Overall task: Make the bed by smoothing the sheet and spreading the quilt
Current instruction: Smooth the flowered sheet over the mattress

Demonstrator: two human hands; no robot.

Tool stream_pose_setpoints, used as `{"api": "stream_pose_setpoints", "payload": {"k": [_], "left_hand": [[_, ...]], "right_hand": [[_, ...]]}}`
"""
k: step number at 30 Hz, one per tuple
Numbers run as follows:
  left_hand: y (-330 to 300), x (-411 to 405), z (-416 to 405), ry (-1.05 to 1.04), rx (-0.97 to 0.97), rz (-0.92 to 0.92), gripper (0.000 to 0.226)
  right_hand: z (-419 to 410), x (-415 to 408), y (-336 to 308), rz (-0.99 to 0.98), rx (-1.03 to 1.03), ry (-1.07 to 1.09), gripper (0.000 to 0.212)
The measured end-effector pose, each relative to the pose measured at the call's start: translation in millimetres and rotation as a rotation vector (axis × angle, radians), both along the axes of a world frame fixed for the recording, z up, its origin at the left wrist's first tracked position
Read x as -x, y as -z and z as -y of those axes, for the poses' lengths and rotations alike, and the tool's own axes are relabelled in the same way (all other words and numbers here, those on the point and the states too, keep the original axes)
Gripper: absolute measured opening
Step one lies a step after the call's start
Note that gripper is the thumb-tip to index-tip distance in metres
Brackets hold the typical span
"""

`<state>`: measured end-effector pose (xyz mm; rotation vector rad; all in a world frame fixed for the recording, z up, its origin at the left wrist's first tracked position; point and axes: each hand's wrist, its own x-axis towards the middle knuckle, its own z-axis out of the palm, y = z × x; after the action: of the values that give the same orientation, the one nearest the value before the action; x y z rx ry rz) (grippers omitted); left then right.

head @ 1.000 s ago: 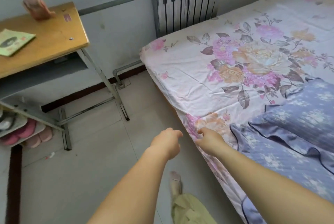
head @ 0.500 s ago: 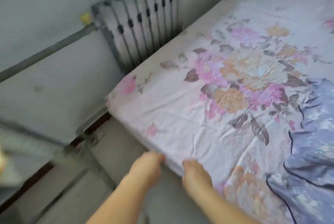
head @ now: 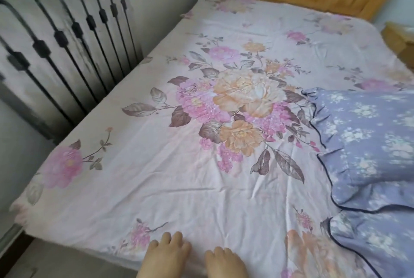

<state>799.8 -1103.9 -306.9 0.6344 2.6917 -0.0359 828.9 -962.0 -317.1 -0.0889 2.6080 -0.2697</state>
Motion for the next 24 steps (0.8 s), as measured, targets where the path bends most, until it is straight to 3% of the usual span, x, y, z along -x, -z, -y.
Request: {"api": "stream_pose_setpoints", "payload": {"k": [1,3,4,6,8,11,16,20,22,24], "left_hand": [[8,0,-3,0.007,-0.012,-0.075,0.024],[11,5,-11,0.036,-0.025,-0.155,0.025],[11,10,-12,0.05,-0.033,-0.152,0.024],[-1,18,-18,0.106,-0.023,-0.123,0.005],[-13,17,-18,0.111,0.021,0.025,0.025],[-12,9,-15,0.109,0.154,0.119,0.034],[-6,12,-14,0.098,0.192,0.209,0.036],[-4,18,-9,0.071,0.271,0.381,0.036],[-6,12,-1,0.081,0.246,0.334,0.035],[-4,5,8,0.143,0.056,0.039,0.029]], "right_hand": [[-2,2,-7,0.156,0.052,0.003,0.027],[-11,12,-5,0.045,0.016,0.1,0.034],[-15,18,-8,0.161,0.055,0.148,0.035],[-22,25,-18,0.213,0.06,0.136,0.033],[-23,21,-21,0.2,0.017,0.112,0.03],[-17,13,-18,0.25,-0.029,0.1,0.029],[-17,14,-13,0.31,-0.013,0.112,0.024],[-14,9,-16,0.298,-0.057,0.019,0.025],[-10,6,-20,0.242,-0.106,-0.104,0.029],[-7,5,-24,0.215,-0.14,-0.214,0.031]]}}
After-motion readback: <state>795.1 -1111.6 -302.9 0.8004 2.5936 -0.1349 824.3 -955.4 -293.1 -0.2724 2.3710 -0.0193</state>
